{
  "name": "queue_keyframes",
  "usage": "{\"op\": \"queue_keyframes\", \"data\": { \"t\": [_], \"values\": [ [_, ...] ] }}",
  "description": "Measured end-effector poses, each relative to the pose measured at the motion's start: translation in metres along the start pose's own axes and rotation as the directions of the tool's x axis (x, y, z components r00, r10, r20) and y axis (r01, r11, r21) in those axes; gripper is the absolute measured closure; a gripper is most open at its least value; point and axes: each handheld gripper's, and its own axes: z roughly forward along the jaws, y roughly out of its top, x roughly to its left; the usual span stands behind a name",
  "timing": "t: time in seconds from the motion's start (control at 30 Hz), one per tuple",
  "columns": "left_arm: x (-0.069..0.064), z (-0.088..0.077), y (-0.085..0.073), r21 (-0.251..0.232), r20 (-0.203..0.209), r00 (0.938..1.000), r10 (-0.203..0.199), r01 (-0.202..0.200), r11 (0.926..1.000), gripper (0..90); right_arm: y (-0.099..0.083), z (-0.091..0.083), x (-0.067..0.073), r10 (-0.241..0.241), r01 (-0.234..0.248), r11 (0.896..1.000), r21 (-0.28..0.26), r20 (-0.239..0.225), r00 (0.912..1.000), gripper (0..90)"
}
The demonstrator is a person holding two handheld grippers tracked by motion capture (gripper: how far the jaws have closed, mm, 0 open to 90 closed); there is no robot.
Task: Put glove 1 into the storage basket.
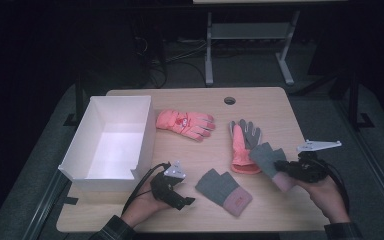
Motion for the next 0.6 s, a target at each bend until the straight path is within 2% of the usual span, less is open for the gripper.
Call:
{"op": "queue_keyframes", "data": {
  "t": [0.17,0.37,0.6],
  "values": [
    [0.000,0.000,0.000,-0.007,-0.003,1.0000,-0.007,0.007,1.0000,14.2,0.007,0.005,0.015,-0.039,0.039,0.999,0.001,-0.031,0.9988,85.2],
    [0.000,0.000,0.000,0.001,0.000,1.0000,0.001,-0.001,1.0000,14.3,0.012,0.010,0.030,-0.056,0.057,0.998,0.006,-0.064,0.9964,85.2],
    [0.000,0.000,0.001,-0.005,0.000,1.0000,-0.005,0.005,1.0000,14.3,0.019,0.021,0.049,-0.098,0.099,0.995,0.006,-0.095,0.9906,85.2]
  ]
}}
